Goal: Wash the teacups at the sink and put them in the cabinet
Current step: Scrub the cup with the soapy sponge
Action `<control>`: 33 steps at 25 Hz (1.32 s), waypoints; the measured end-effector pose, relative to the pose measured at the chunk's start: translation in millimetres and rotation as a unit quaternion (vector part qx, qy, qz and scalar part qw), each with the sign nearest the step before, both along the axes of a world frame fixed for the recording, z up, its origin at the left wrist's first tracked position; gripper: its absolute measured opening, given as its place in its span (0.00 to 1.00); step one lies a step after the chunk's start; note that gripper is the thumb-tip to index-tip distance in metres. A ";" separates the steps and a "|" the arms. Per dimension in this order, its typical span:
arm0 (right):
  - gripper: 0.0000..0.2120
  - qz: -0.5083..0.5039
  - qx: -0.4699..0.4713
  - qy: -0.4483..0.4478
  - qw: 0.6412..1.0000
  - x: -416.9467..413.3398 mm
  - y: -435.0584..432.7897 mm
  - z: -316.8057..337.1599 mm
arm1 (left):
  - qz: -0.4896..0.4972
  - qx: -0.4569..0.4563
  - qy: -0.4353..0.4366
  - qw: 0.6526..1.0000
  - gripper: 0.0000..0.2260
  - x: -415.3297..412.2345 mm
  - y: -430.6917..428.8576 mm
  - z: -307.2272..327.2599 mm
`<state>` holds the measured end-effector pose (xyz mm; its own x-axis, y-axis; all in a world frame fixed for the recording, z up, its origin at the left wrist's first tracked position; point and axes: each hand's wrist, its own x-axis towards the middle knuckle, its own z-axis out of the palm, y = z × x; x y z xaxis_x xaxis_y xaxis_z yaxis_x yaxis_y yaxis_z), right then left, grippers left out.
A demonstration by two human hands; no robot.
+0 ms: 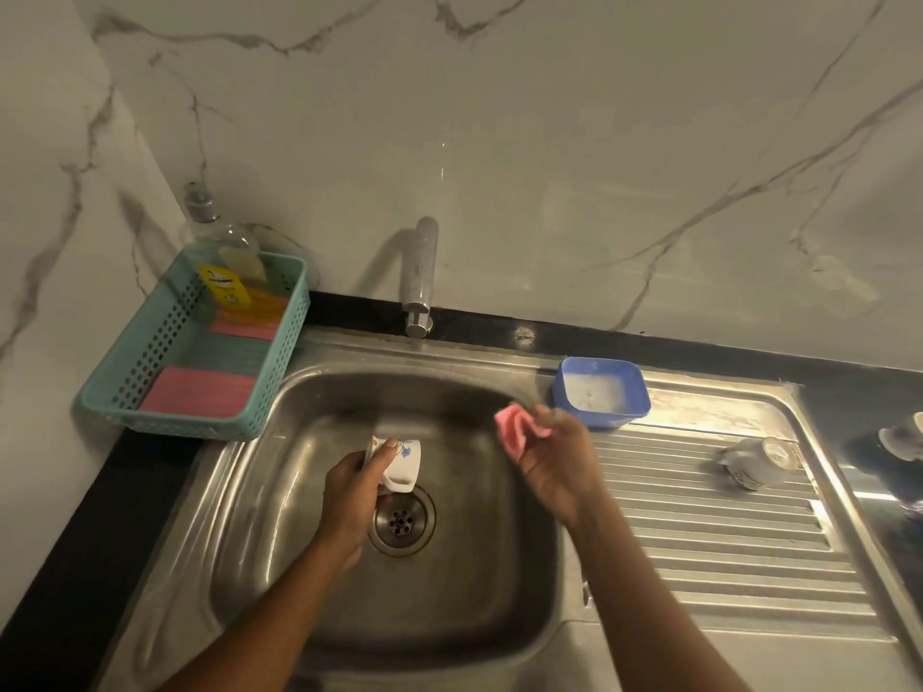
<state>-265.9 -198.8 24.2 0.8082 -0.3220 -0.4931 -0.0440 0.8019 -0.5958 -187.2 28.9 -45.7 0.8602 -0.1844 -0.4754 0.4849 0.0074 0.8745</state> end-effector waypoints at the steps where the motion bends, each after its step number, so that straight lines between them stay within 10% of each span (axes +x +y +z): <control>1: 0.10 0.014 0.024 -0.001 1.000 -3.1 16.8 -2.6 | 0.001 -0.002 0.001 1.000 0.11 -0.3 2.5 2.4; 7: 0.26 -0.020 0.125 0.105 0.986 -7.0 87.6 -26.4 | 0.020 -0.021 0.015 0.999 0.09 -4.7 31.7 13.7; 18: 0.05 0.073 0.056 0.179 0.980 -15.1 112.5 -30.1 | 0.014 -0.045 0.044 0.998 0.11 -7.7 43.6 7.9; 28: 0.11 0.130 -0.105 0.194 0.967 -16.3 111.2 -38.9 | 0.030 -0.073 0.094 0.992 0.12 -6.0 34.6 3.0; 33: 0.09 0.236 -0.540 0.319 0.742 -16.7 107.6 -36.9 | 0.007 -0.083 0.128 0.988 0.12 -6.2 37.3 1.6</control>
